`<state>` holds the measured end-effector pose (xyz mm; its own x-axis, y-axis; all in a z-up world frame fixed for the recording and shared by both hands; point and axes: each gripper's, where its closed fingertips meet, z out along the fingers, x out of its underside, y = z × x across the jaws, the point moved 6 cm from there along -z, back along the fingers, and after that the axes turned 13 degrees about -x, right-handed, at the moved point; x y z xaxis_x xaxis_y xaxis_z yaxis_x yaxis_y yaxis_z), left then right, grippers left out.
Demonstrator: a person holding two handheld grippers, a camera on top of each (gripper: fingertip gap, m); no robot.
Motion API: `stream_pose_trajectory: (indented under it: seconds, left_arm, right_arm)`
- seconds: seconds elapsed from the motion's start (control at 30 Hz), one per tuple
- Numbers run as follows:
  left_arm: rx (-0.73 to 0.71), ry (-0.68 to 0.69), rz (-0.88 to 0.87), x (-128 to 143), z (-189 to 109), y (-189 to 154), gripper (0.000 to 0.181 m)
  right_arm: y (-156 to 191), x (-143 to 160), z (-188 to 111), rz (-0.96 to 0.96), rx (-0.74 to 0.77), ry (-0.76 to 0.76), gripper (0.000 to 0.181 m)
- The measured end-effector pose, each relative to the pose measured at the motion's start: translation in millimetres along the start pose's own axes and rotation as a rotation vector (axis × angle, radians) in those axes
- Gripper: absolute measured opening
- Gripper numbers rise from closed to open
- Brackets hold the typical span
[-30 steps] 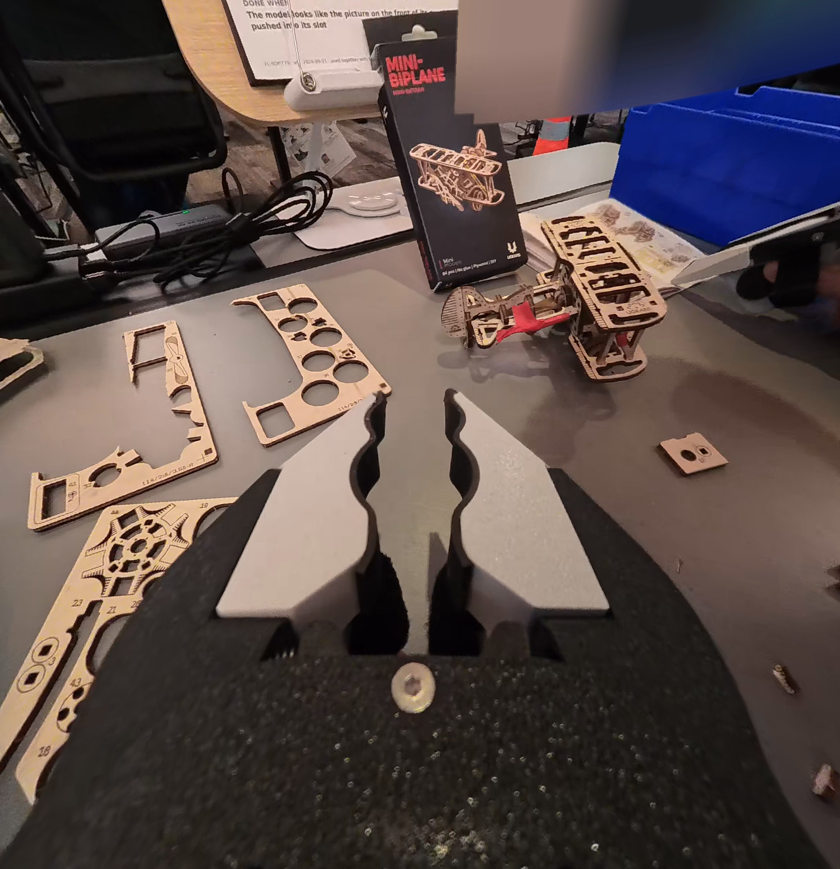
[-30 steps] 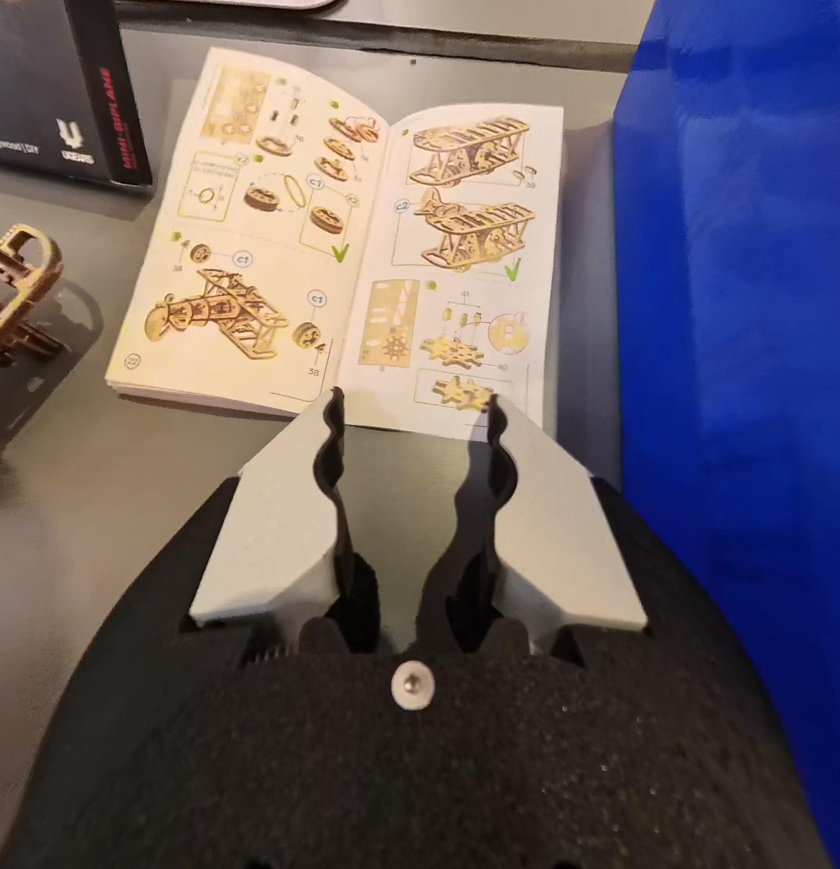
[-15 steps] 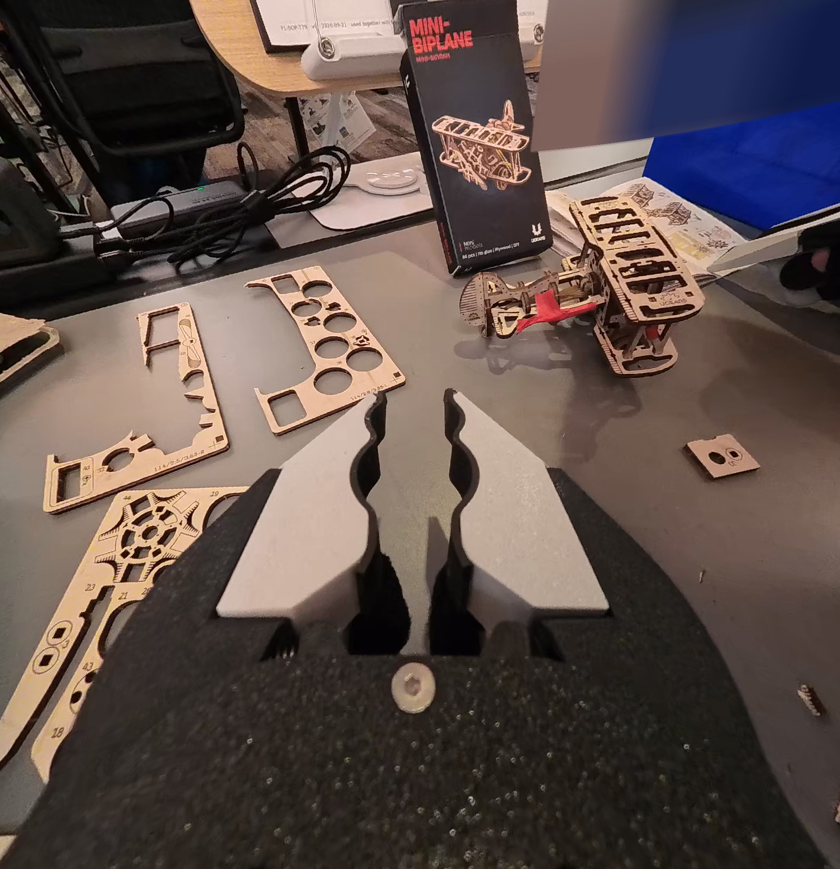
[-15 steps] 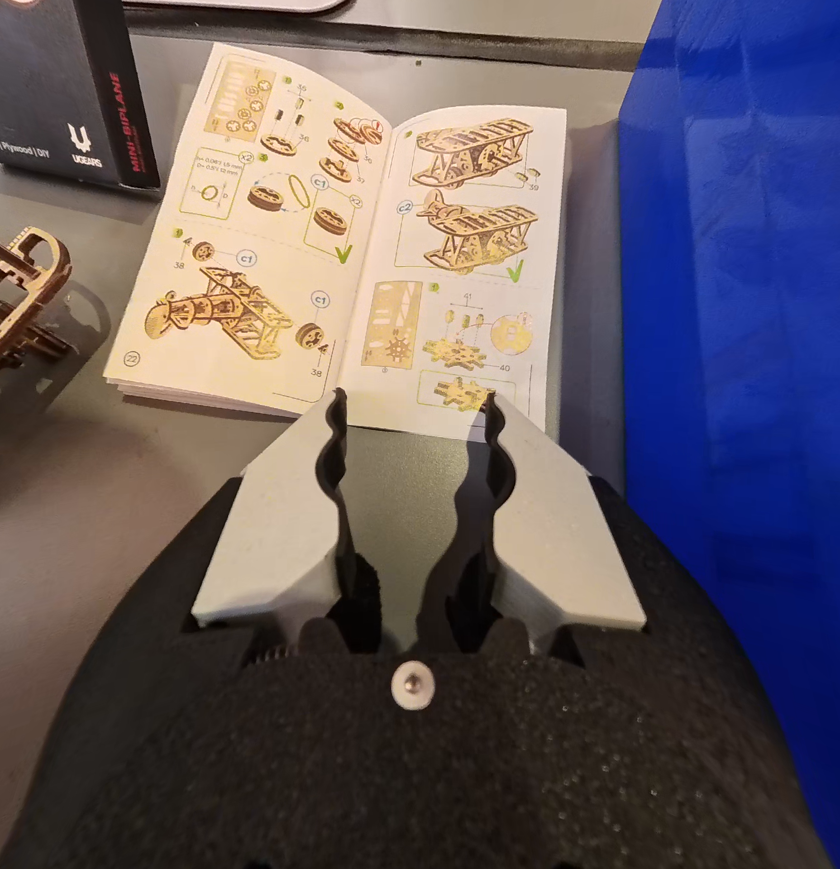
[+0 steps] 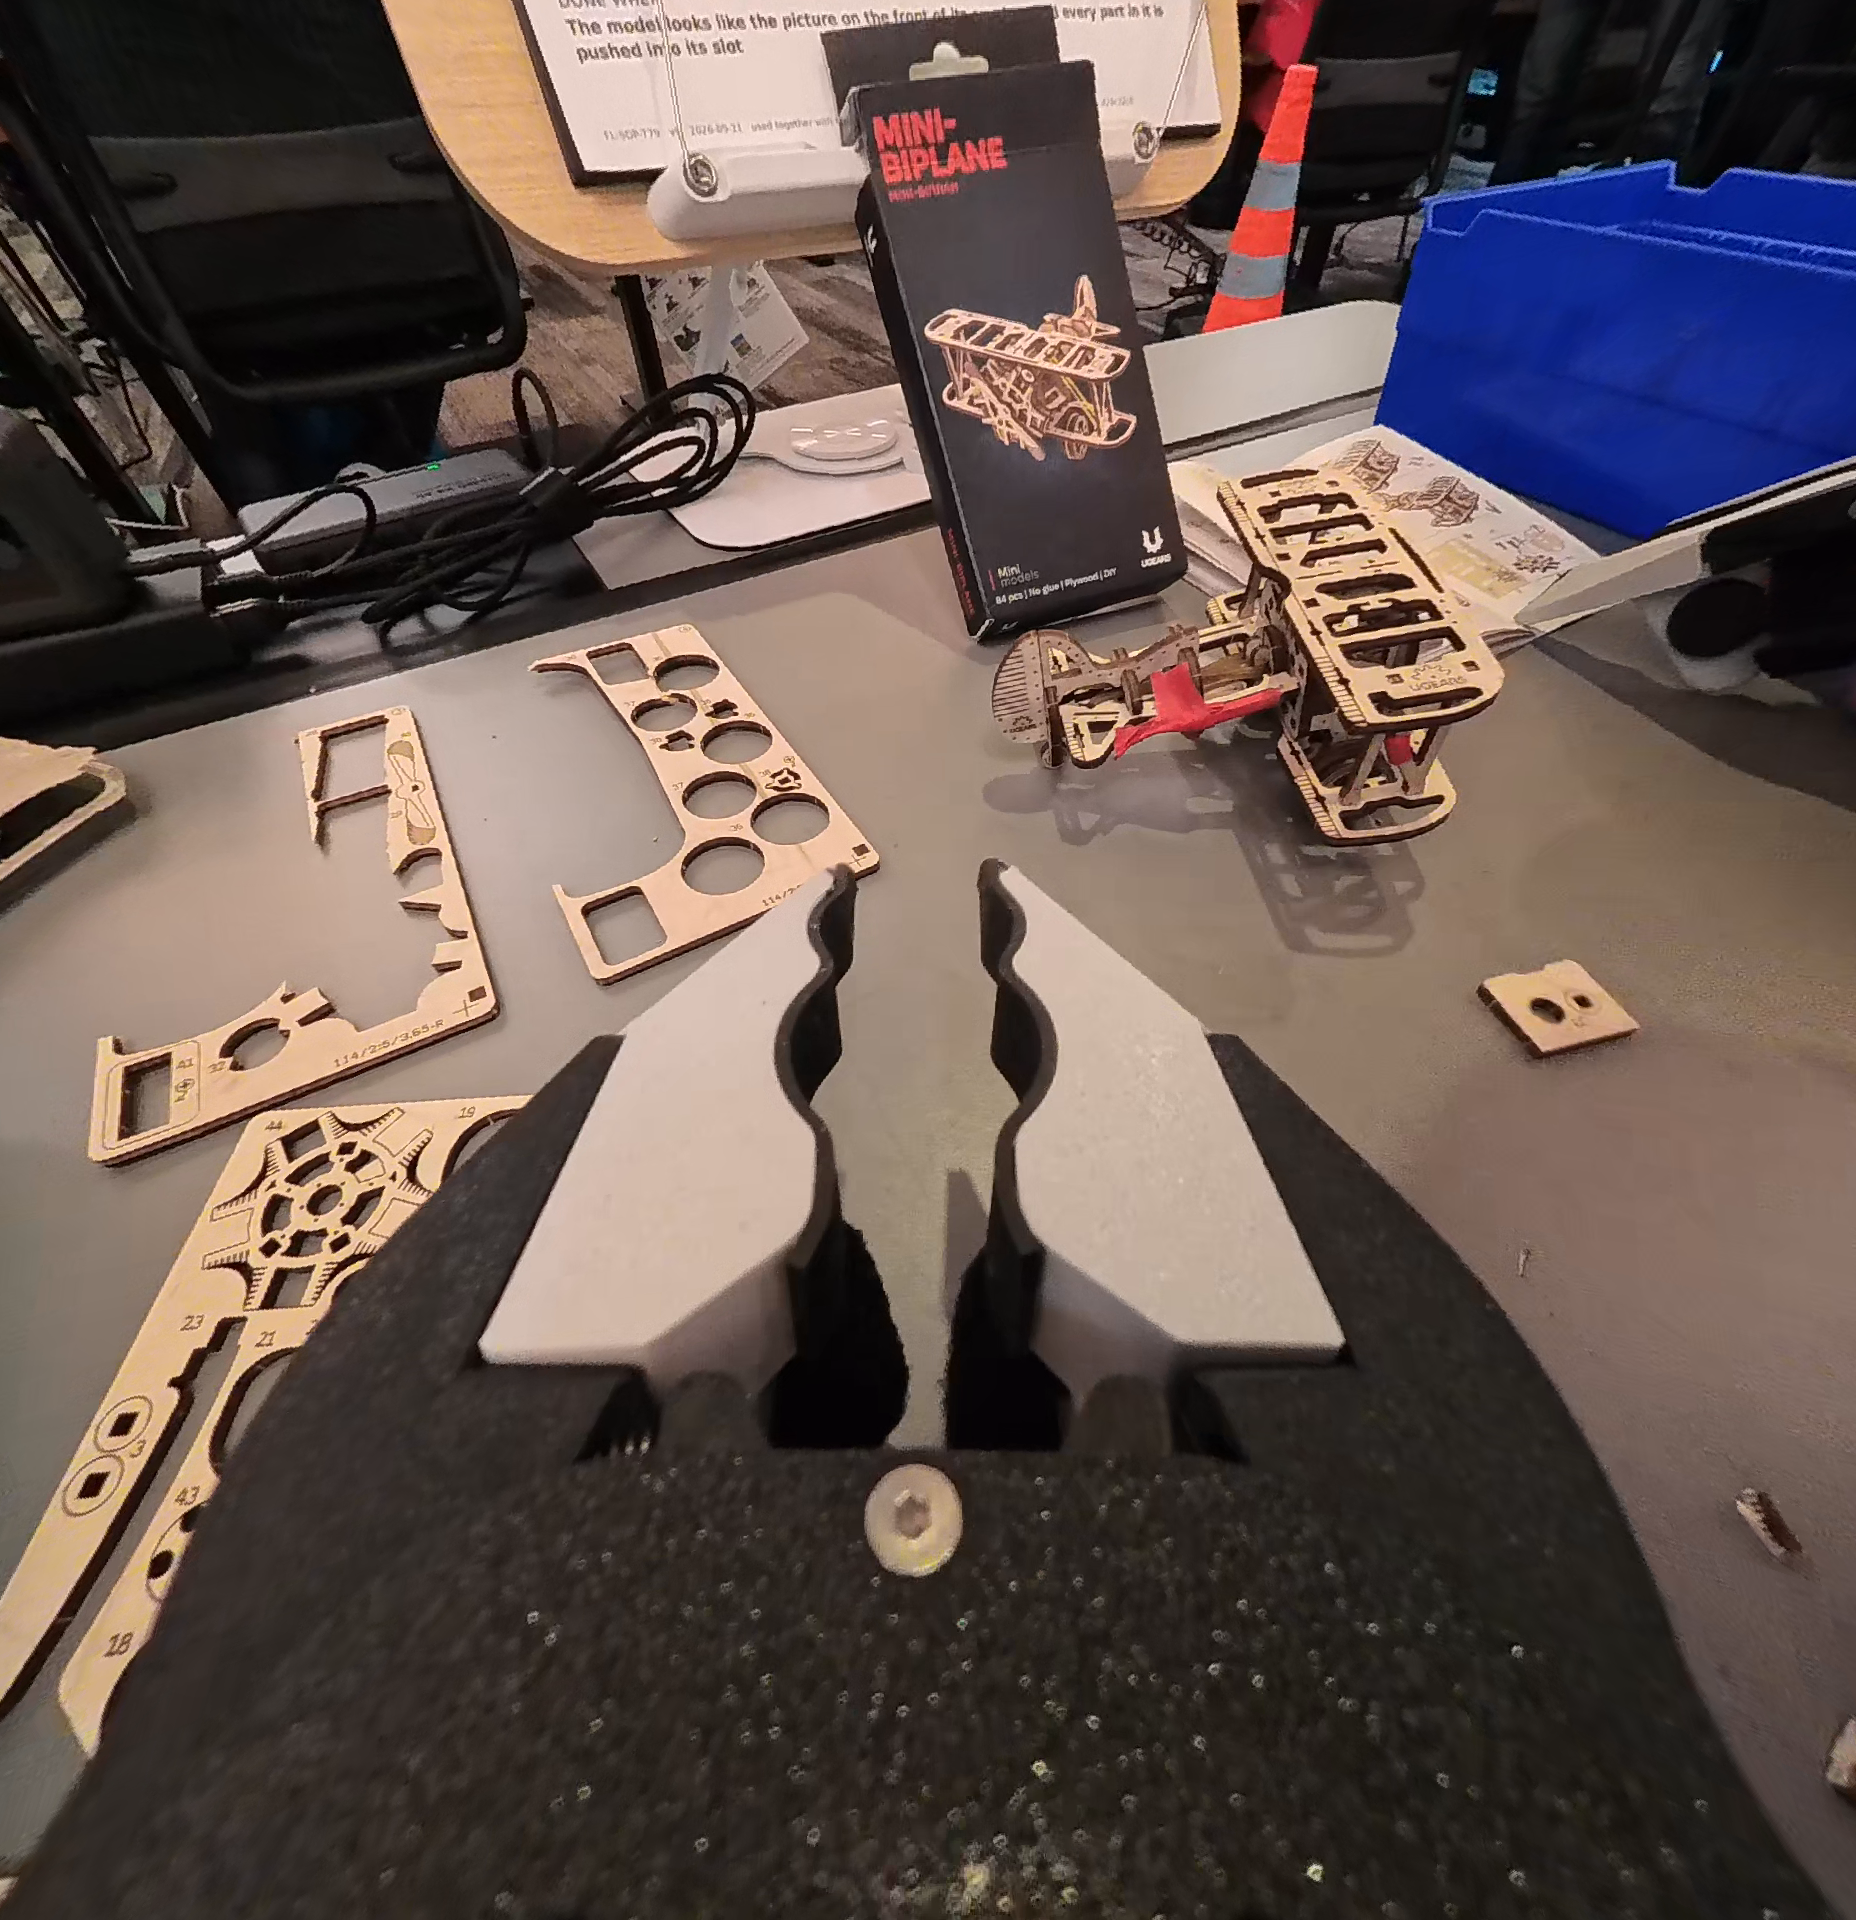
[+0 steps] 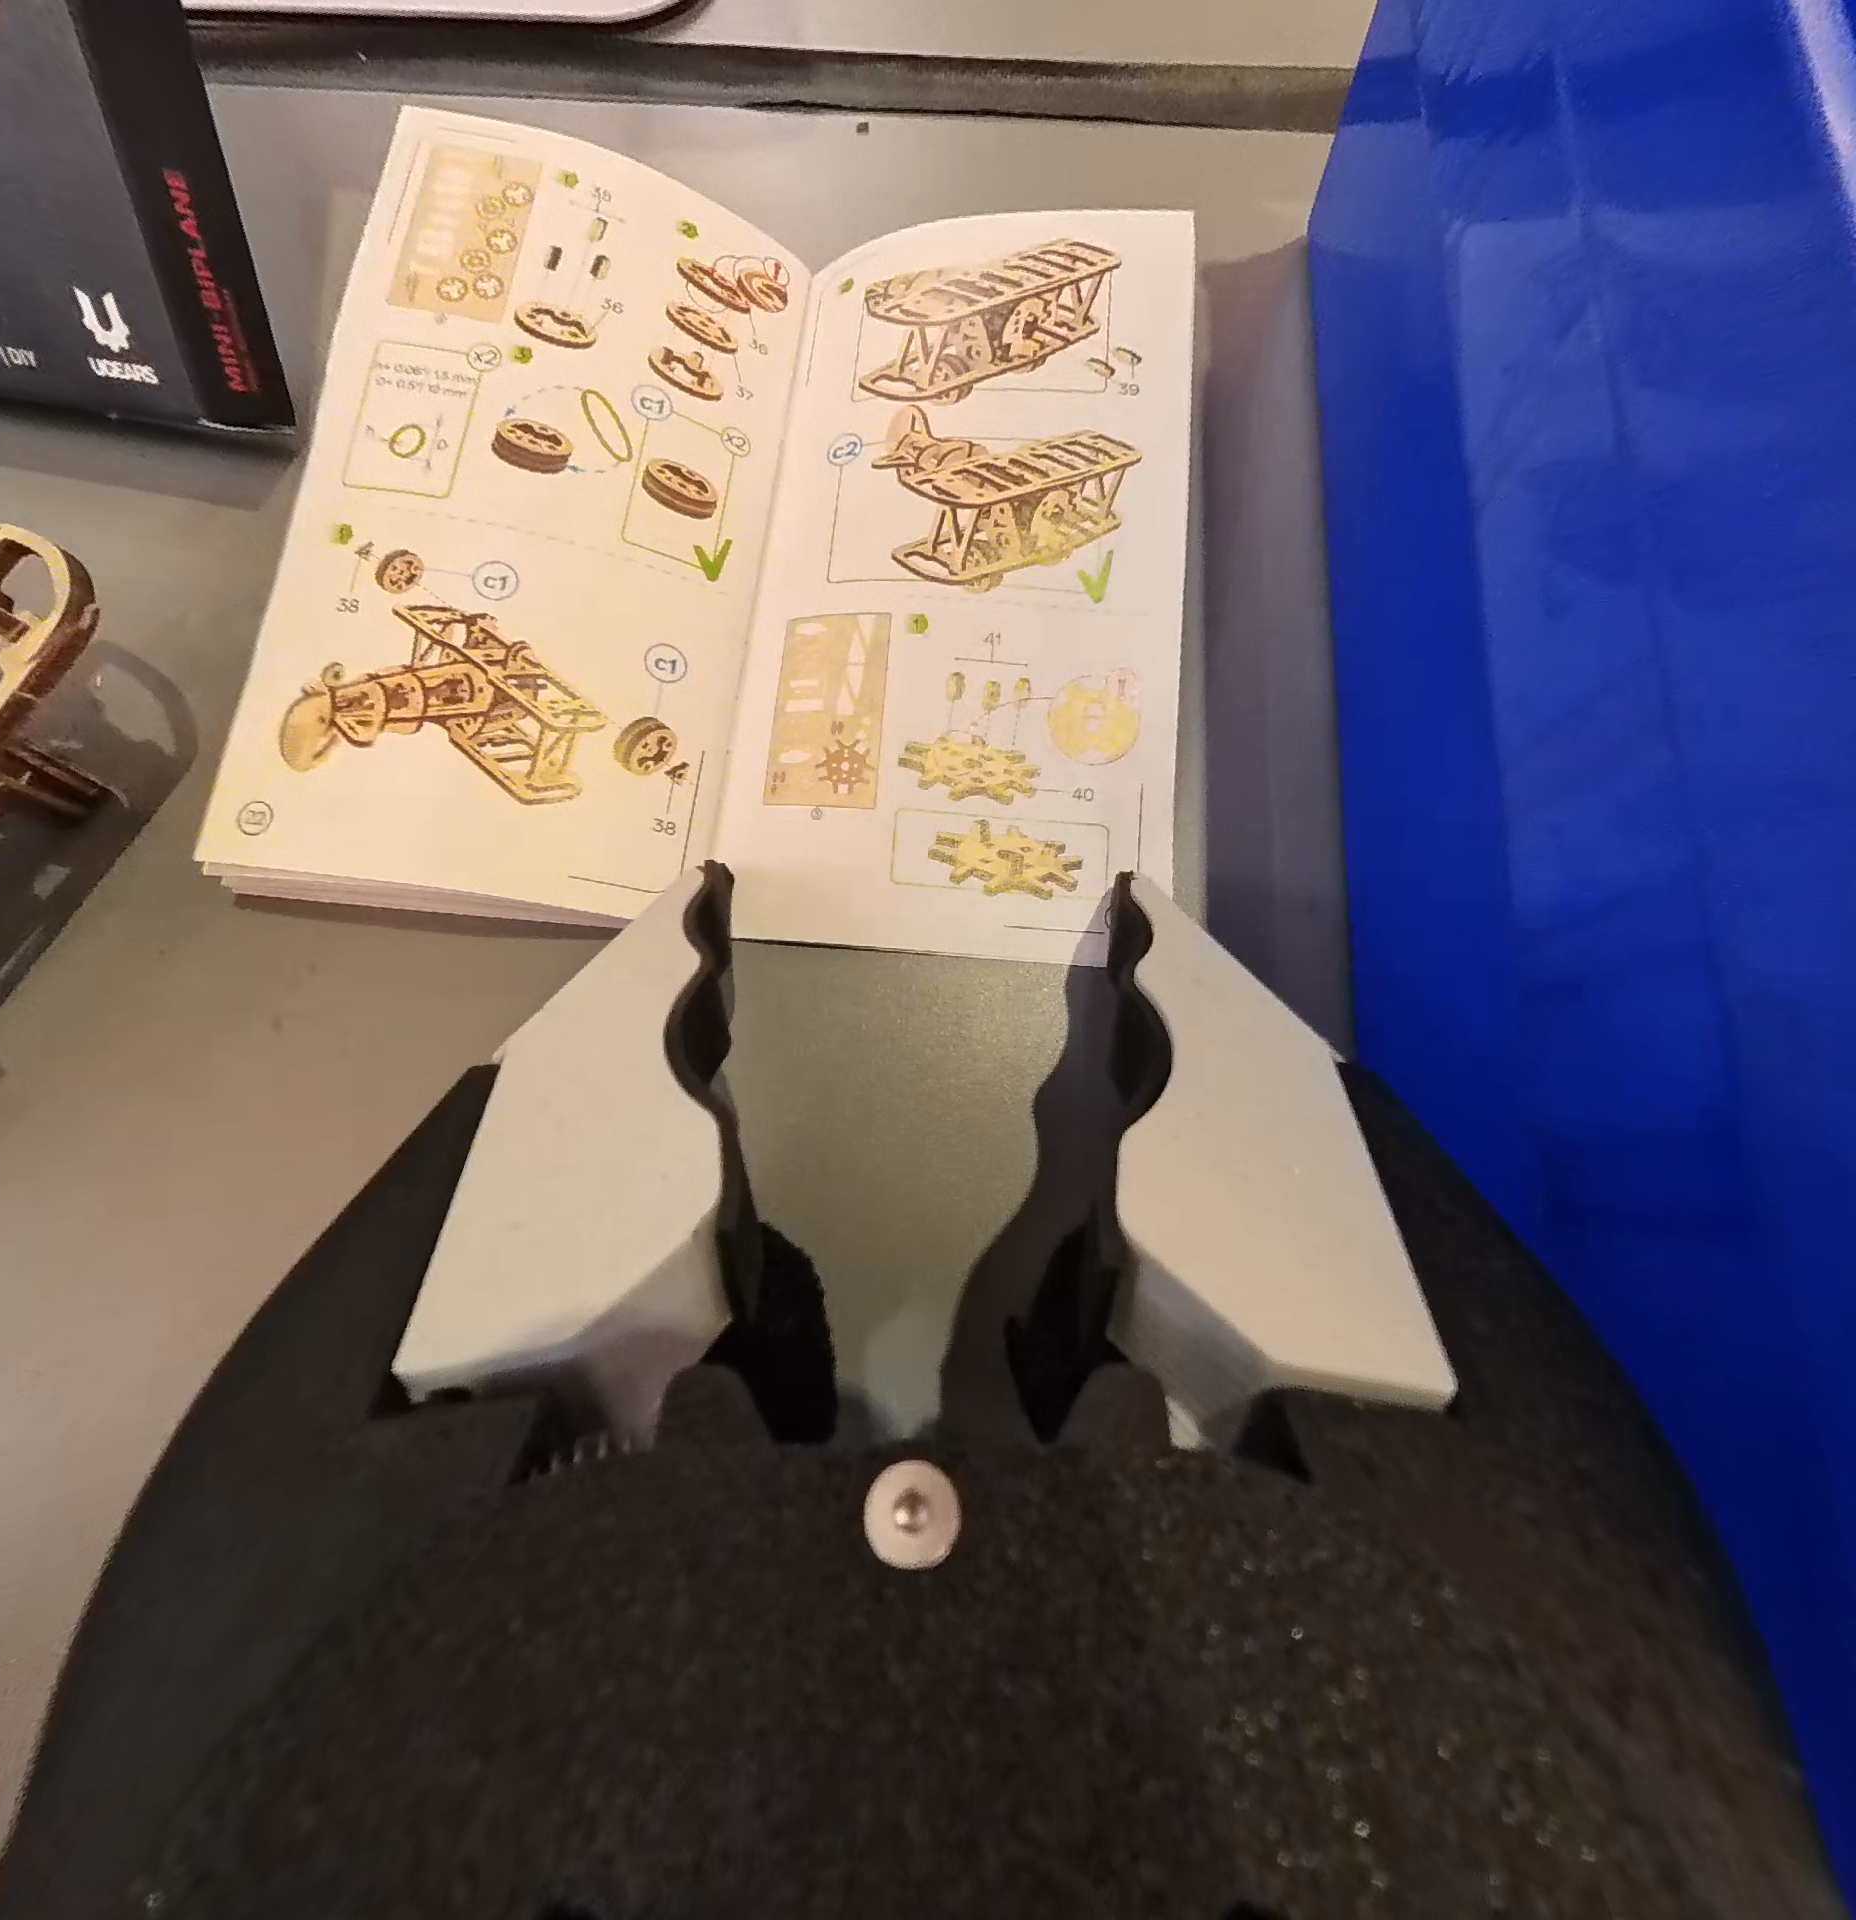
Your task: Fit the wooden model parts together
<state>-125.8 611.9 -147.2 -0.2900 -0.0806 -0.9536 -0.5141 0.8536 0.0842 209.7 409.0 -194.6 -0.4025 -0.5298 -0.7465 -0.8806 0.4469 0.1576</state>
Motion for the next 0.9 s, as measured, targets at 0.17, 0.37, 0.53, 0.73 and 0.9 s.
stream_pose_trajectory:
  seconds: [0.17,0.37,0.53,0.73,0.9]
  left_arm:
    - [0.01,-0.016,-0.004,-0.9,-2.1,-0.2,0.021]
    - [0.018,-0.025,-0.012,-1.4,-3.3,0.1,0.021]
    - [0.025,-0.033,-0.014,-1.9,-4.2,-0.2,0.021]
    - [0.035,-0.04,-0.008,-2.3,-5.1,-1.5,0.021]
    - [0.028,-0.038,-0.004,-2.3,-4.7,-1.4,0.021]
  right_arm:
    - [-0.1,0.0,0.0,0.0,0.0,0.0,0.072]
    - [0.0,0.0,0.2,0.0,0.0,0.0,0.072]
    - [0.0,0.0,0.2,0.0,0.001,0.0,0.072]
    - [0.0,0.0,0.1,0.001,0.001,0.0,0.072]
    - [0.0,0.0,0.1,0.001,0.001,0.0,0.072]
